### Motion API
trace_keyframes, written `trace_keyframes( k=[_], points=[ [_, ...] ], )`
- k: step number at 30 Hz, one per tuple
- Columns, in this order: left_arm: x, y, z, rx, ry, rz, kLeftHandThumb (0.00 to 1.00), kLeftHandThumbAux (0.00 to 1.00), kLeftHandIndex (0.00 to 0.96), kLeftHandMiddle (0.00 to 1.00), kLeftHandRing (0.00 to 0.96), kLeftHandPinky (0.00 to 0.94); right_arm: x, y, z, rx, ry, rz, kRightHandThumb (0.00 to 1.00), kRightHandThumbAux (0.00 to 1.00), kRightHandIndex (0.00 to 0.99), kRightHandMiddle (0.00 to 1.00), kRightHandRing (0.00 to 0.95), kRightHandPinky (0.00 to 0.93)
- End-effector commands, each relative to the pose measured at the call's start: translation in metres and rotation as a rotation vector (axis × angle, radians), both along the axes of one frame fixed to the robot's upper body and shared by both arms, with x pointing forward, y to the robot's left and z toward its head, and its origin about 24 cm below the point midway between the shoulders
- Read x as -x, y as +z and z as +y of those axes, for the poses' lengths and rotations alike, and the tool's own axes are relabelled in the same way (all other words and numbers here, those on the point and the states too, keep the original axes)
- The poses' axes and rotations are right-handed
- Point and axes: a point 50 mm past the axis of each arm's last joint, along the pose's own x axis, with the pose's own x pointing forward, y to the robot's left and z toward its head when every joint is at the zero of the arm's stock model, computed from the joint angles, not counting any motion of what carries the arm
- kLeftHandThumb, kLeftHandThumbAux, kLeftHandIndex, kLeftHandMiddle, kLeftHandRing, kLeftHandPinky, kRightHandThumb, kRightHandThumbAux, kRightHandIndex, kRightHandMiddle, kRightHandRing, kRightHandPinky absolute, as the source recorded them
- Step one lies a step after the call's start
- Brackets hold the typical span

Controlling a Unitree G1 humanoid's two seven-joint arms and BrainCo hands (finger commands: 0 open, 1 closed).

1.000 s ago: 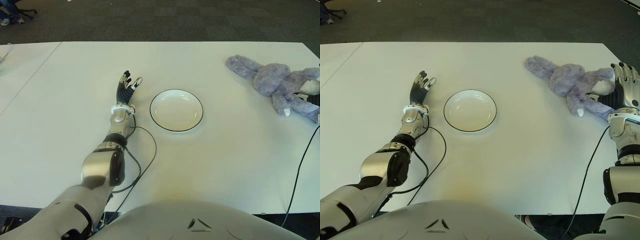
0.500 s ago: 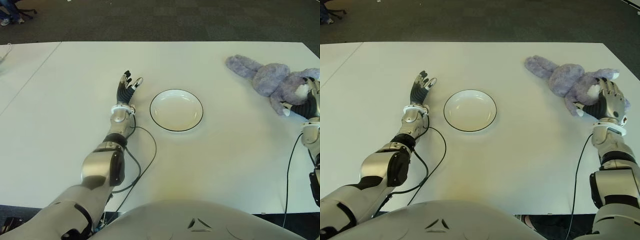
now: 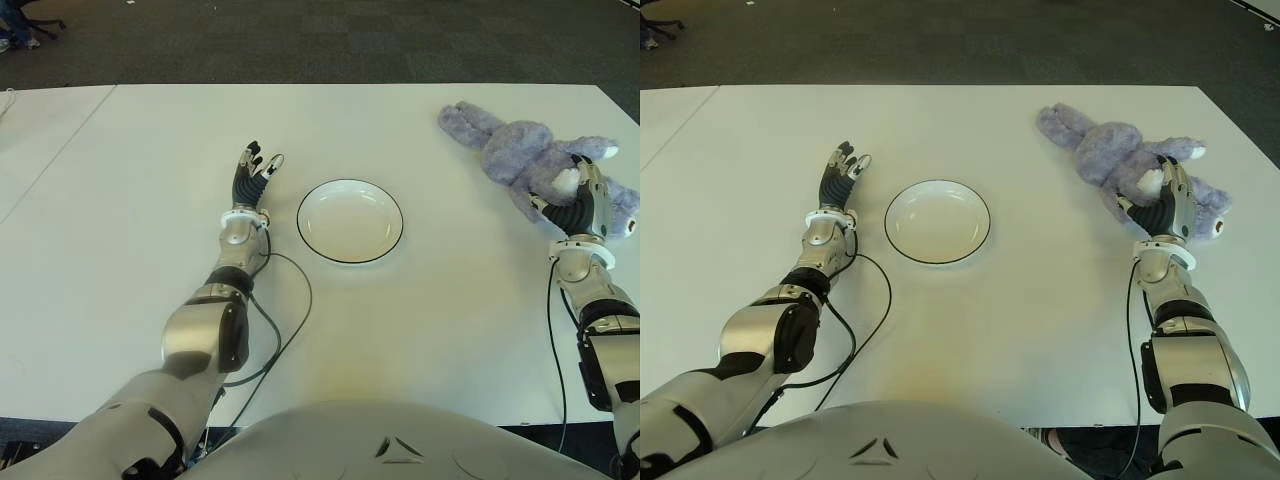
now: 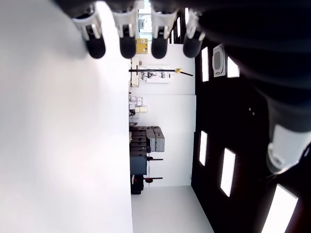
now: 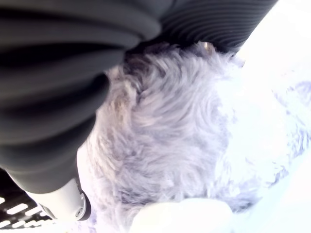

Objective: Put the doll into the plate.

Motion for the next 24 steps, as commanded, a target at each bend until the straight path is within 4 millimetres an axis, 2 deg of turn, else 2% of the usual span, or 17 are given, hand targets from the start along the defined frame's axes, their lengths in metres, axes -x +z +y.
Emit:
trace_keyframes(
  k=[1,4,6,7,8,9,10,12,13,17,20,24],
  points=[
    [0.076,-0.086,-0.007,0.107,0.016,0.401,0.000,0.531,0.000,0.019,0.008,0.020,0.006,-0.052,0.044,-0.163,0.142,0.221,0.261,0.728,0.093,0.221,0.246,0.248],
    [0.077,-0.086,-0.006,0.098,0.016,0.398,0.000,0.532,0.000,0.022,0.008,0.010,0.005,-0.060,0.053,-0.233,0.170,0.279,0.236,0.717,0.120,0.273,0.298,0.303],
    [0.078,-0.086,-0.006,0.093,0.016,0.395,0.000,0.527,0.000,0.022,0.006,0.001,0.004,-0.063,0.057,-0.290,0.183,0.311,0.261,0.732,0.215,0.323,0.350,0.386],
    [0.078,-0.086,-0.005,0.091,0.015,0.394,0.000,0.523,0.000,0.021,0.005,0.000,0.004,-0.064,0.057,-0.311,0.187,0.320,0.573,0.731,0.360,0.383,0.406,0.441],
    [0.078,-0.087,-0.005,0.088,0.013,0.394,0.000,0.523,0.000,0.021,0.005,0.000,0.003,-0.064,0.058,-0.344,0.192,0.326,0.625,0.730,0.384,0.392,0.415,0.451],
    [0.078,-0.087,-0.005,0.086,0.012,0.394,0.000,0.520,0.000,0.019,0.004,0.000,0.002,-0.064,0.059,-0.367,0.197,0.330,0.671,0.727,0.408,0.478,0.514,0.541],
    [0.079,-0.087,-0.005,0.085,0.011,0.393,0.000,0.509,0.000,0.018,0.003,0.000,0.001,-0.064,0.059,-0.389,0.200,0.333,0.684,0.725,0.416,0.519,0.555,0.586],
    [0.079,-0.087,-0.004,0.088,0.011,0.391,0.000,0.515,0.000,0.018,0.003,0.000,0.000,-0.062,0.059,-0.420,0.209,0.331,0.688,0.724,0.418,0.529,0.565,0.598],
    [0.079,-0.087,-0.004,0.090,0.011,0.391,0.000,0.513,0.000,0.017,0.003,0.005,-0.001,-0.061,0.059,-0.432,0.214,0.329,0.692,0.722,0.421,0.571,0.611,0.649],
    [0.079,-0.087,-0.004,0.098,0.012,0.384,0.000,0.510,0.000,0.018,0.006,0.015,-0.004,-0.058,0.060,-0.451,0.231,0.315,0.697,0.720,0.426,0.649,0.693,0.750],
    [0.080,-0.087,-0.004,0.119,0.021,0.385,0.000,0.511,0.001,0.020,0.008,0.017,-0.007,-0.053,0.060,-0.482,0.241,0.288,0.697,0.720,0.430,0.721,0.757,0.790],
    [0.080,-0.088,-0.003,0.132,0.027,0.391,0.000,0.513,0.004,0.025,0.011,0.018,-0.007,-0.051,0.060,-0.526,0.252,0.264,0.697,0.720,0.431,0.747,0.777,0.799]
  ],
)
